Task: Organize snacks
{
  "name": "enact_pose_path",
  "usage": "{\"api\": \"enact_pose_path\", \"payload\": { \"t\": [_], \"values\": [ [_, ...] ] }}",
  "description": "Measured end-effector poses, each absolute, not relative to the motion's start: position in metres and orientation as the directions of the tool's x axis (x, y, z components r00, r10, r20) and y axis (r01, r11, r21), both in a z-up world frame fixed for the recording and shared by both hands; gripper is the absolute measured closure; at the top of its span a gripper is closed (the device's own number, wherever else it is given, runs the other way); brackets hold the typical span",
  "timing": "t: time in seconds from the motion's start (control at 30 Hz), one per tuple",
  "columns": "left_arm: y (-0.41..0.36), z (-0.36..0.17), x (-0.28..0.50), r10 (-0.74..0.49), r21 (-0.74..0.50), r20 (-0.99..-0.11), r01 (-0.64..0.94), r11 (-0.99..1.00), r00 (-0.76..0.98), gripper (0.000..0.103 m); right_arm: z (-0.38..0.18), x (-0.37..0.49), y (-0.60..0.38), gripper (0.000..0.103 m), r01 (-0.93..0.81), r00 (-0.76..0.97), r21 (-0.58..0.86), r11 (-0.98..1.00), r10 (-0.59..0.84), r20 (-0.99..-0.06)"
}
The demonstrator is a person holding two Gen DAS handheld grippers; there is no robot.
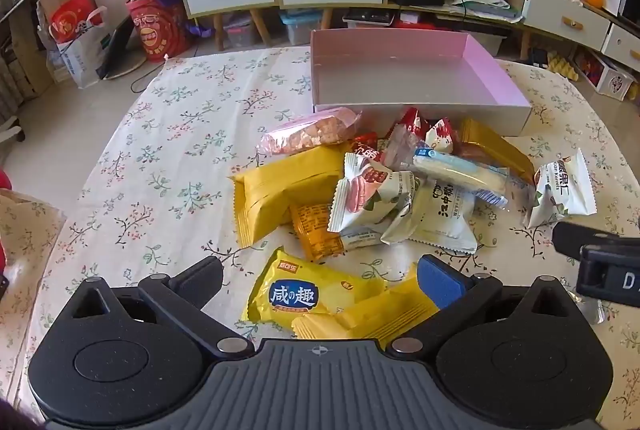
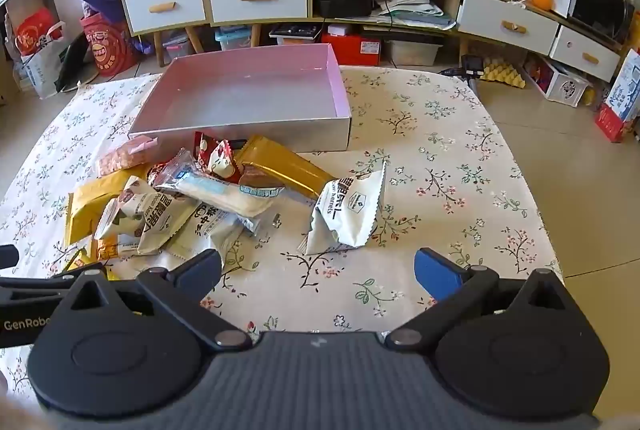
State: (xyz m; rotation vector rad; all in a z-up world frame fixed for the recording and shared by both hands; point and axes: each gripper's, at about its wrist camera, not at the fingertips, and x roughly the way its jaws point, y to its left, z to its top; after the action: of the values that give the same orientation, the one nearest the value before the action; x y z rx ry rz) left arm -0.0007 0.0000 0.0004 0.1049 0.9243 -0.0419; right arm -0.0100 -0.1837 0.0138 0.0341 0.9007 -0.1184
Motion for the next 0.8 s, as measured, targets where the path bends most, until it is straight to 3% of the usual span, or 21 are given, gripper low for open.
{"api": "enact_pose_path", "payload": {
  "t": [0.8],
  "values": [
    [0.004,-0.002,0.000,0.002,0.063,-0.796,0.080,0.995,0.605,0.000,0.010,-0.009,-0.175,0.000,0.100,0.612,-0.038,0.994,-0.091,-0.786]
  ]
}}
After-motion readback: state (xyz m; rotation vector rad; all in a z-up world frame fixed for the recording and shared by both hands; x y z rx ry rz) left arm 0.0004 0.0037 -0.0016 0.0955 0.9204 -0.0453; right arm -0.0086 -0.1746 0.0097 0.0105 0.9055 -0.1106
